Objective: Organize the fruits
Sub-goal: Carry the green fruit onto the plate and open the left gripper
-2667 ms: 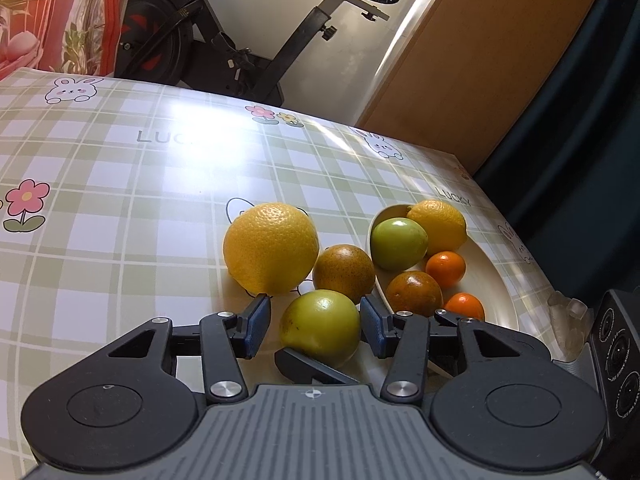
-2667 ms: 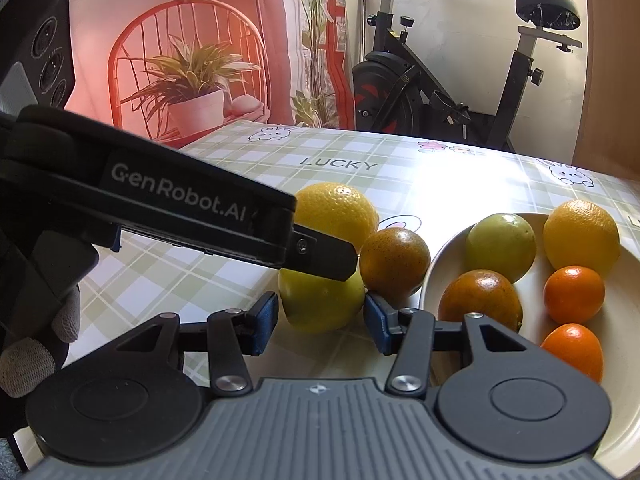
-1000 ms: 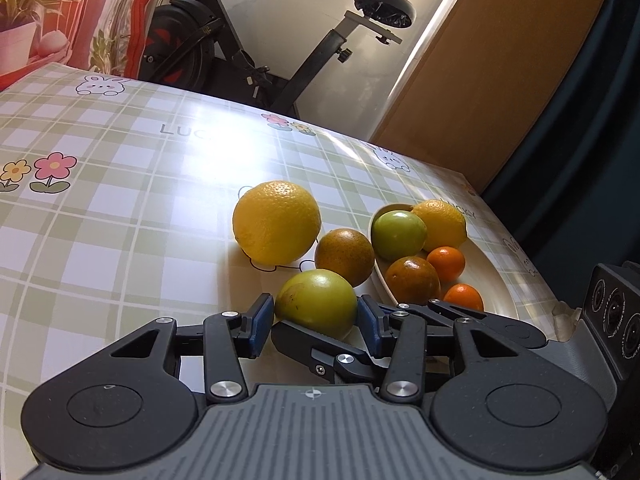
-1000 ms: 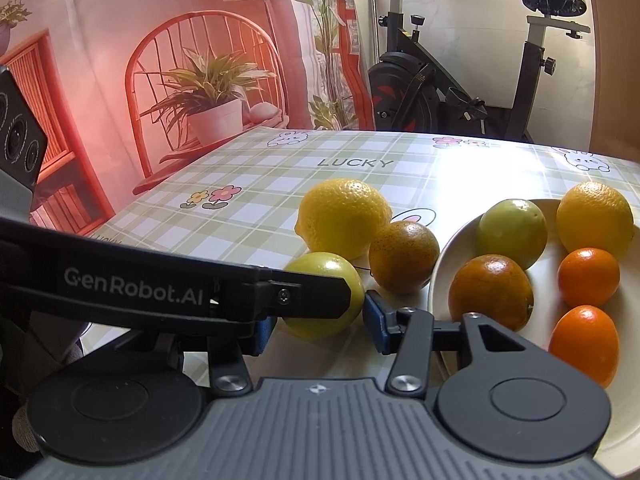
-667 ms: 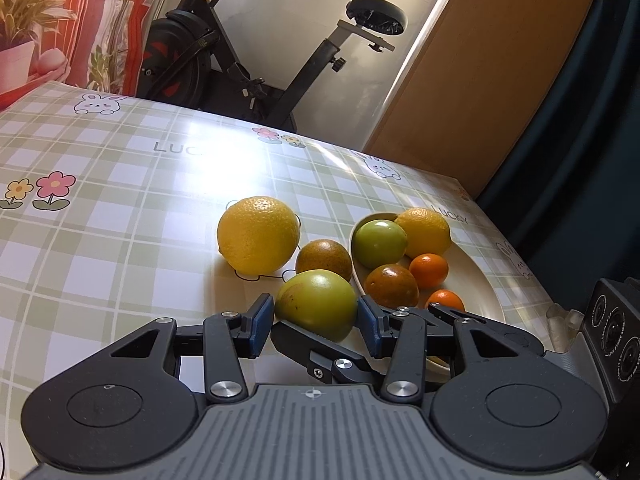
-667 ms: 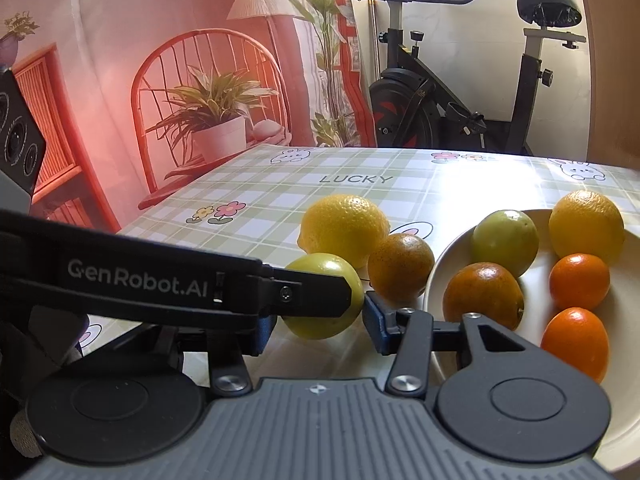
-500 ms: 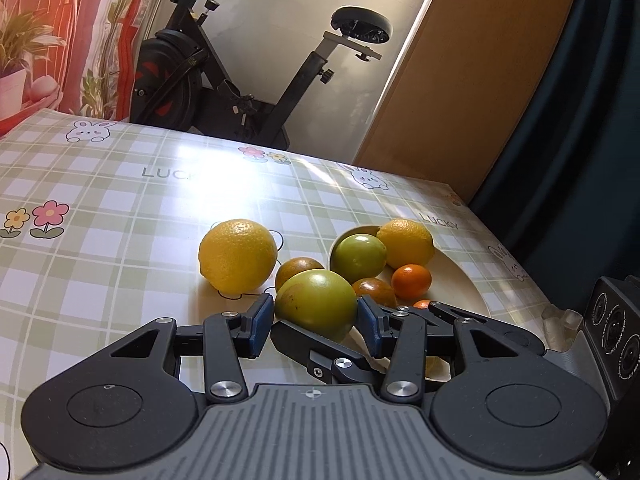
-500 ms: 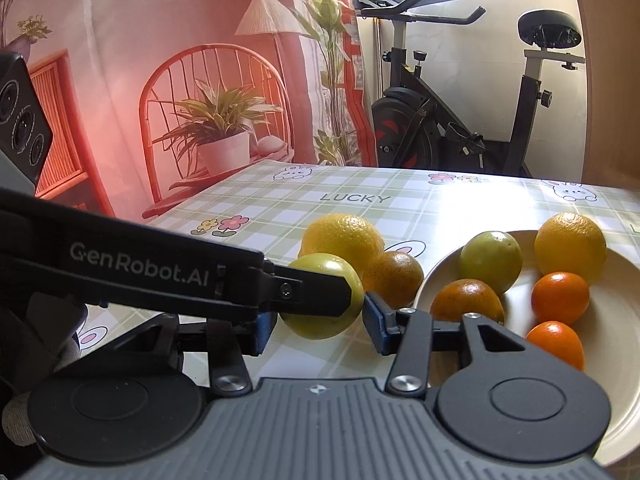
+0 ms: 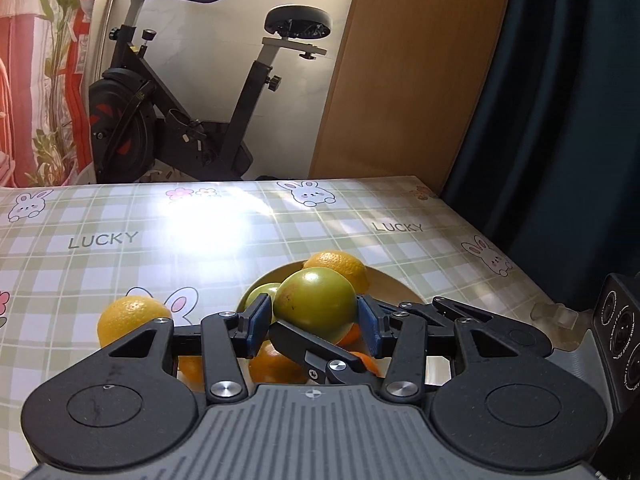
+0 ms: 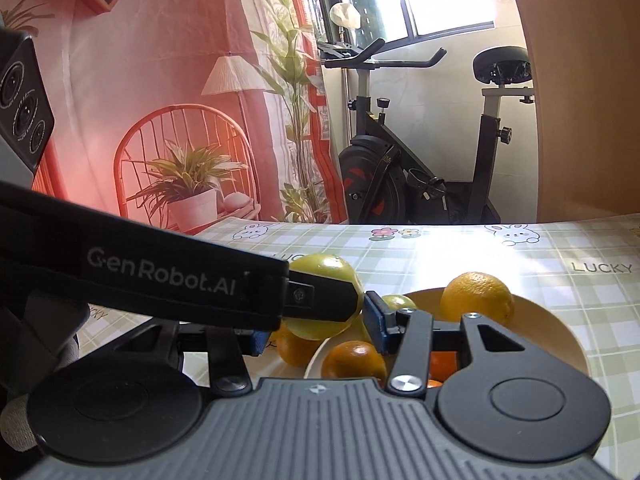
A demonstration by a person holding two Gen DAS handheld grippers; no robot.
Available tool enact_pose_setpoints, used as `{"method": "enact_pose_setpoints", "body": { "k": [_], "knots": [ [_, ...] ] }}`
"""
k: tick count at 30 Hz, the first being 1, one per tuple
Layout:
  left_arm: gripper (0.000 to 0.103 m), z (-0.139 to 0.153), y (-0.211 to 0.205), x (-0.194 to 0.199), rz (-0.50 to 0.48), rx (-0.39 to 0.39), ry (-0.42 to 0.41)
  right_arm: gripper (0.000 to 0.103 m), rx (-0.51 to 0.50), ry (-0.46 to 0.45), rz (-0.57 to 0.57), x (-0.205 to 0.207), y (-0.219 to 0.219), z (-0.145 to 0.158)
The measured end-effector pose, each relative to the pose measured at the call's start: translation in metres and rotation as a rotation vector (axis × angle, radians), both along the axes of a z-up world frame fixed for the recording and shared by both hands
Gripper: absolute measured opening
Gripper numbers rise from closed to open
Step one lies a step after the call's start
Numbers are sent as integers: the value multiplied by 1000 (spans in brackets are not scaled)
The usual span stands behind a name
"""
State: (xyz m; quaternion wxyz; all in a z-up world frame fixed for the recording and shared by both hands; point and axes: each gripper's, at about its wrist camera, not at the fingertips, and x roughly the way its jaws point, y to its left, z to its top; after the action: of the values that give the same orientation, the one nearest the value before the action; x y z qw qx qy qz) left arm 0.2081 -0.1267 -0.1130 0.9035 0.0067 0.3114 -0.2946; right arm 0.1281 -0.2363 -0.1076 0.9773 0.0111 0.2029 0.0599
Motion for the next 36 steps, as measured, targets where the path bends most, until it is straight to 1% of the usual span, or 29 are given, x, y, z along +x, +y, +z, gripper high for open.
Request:
{"method": "enact_pose_setpoints", "body": {
  "k": [3,9,12,15,22,26,33,36],
  "knots": [
    [49,-1,-25,4,-40,17,1,49,8,-12,-32,-4,-21,4],
    [49,-13,-65,7,-116,62,22,50,56,-23,-107,-14,-68,3],
    [50,-20,-76,10,-125,84,25,50,81,-22,-157,-18,-84,0],
    [50,-24,-76,15,-116,85,37,50,95,-12,-188,-19,-96,-3],
    [52,-29,-87,27,-118,103,65,50,91,12,-232,-11,-100,-5],
    [52,-32,-91,29,-119,112,67,50,79,40,-264,-6,-99,-7],
    [51,-35,-97,31,-127,123,73,50,119,86,-317,0,-109,-9],
    [51,-36,-96,33,-127,120,80,50,120,95,-323,1,-109,-10]
  ]
}}
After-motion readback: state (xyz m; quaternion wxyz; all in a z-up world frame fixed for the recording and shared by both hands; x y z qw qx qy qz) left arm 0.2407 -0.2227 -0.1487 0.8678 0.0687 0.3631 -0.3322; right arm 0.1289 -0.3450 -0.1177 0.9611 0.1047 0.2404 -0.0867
